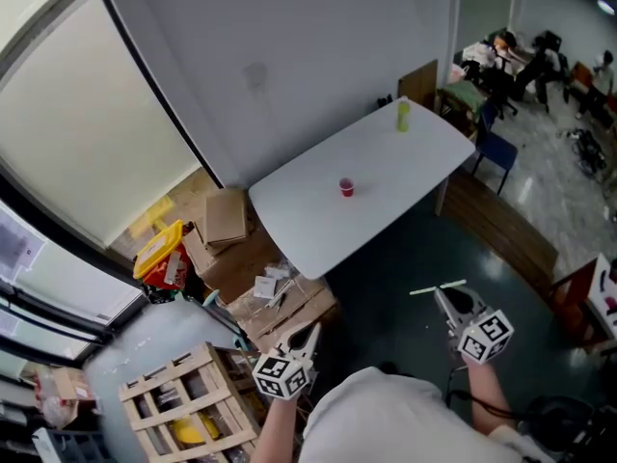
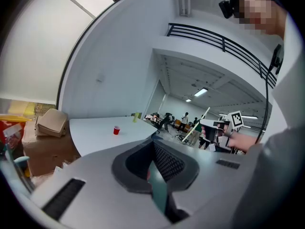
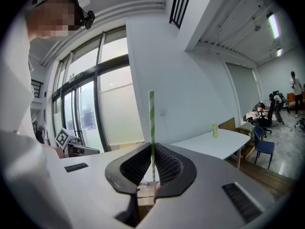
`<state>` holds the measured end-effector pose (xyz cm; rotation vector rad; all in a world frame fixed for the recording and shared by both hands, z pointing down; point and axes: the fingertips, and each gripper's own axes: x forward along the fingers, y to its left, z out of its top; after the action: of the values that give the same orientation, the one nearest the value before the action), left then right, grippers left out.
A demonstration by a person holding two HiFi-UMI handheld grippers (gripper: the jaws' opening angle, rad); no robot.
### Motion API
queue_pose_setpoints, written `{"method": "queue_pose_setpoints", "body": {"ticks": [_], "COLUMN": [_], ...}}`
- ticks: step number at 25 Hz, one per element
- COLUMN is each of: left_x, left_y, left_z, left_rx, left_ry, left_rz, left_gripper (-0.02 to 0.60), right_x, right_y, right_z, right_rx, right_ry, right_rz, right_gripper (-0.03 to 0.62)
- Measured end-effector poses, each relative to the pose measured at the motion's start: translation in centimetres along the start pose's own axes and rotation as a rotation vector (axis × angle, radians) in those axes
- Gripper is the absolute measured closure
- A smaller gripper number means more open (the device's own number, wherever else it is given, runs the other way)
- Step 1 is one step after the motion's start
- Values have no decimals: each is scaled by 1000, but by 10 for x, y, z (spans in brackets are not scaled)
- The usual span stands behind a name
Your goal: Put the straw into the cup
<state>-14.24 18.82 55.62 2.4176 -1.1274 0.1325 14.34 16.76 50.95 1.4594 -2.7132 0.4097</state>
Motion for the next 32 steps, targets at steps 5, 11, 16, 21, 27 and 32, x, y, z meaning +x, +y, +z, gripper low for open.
{"method": "queue_pose_setpoints", "body": {"ticks": [5,11,16,21,27,32], "left_x": [2,9,19,26,31,40], "left_y": [-5,-20,-33,-45,-56,-60], "left_z": [-4,-10,-13,-14,-19,-21], "left_rx": [-2,-7,-5,-3,-17,-24], "left_ry": [6,10,4,-13,-30,-24], "left_rz": [9,24,52,87,116,119], "left_gripper": [580,580,580,580,580,580], "right_x": [-5,-19,-31,-38,-40,-36], "right_y": [-7,-22,-39,-52,-63,-69], "right_z": [1,0,0,0,-7,-6], "right_rx": [34,48,35,23,21,30], "right_ry": [-22,-24,-19,-3,3,3], "right_rz": [9,14,29,63,102,113], "right_gripper": [545,545,545,545,545,545]}}
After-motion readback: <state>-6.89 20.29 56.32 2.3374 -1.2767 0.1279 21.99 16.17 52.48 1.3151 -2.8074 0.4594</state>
